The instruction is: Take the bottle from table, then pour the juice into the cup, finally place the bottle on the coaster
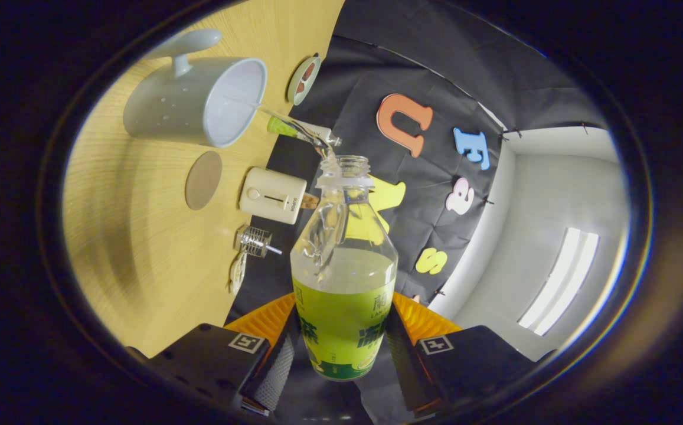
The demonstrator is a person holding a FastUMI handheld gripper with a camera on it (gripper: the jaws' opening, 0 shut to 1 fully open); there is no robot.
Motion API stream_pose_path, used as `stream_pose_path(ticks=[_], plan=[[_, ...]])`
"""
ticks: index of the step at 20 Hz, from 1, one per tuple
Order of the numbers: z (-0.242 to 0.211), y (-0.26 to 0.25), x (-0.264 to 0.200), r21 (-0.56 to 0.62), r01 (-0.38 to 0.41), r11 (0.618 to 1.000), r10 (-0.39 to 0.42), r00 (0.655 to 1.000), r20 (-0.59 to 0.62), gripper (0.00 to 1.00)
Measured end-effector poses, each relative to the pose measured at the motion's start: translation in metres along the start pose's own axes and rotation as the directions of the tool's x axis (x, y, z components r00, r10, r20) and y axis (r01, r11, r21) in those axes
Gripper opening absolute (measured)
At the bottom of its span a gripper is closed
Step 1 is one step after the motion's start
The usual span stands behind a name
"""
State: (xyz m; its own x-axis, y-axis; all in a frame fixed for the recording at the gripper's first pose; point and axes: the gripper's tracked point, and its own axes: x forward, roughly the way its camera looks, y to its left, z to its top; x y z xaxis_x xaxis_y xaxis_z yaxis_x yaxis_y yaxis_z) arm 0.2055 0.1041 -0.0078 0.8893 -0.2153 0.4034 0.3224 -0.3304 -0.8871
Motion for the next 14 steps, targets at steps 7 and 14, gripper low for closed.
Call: stream_pose_path(ticks=[7,14], plan=[[0.0001,-0.0014,-0.0002,-0.028,-0.001,1.000,0.001,1.000,-0.003,0.80],[0.0061,-0.0083,-0.0008,-0.077,0.021,0.997,-0.020,1.000,0.008,0.80]])
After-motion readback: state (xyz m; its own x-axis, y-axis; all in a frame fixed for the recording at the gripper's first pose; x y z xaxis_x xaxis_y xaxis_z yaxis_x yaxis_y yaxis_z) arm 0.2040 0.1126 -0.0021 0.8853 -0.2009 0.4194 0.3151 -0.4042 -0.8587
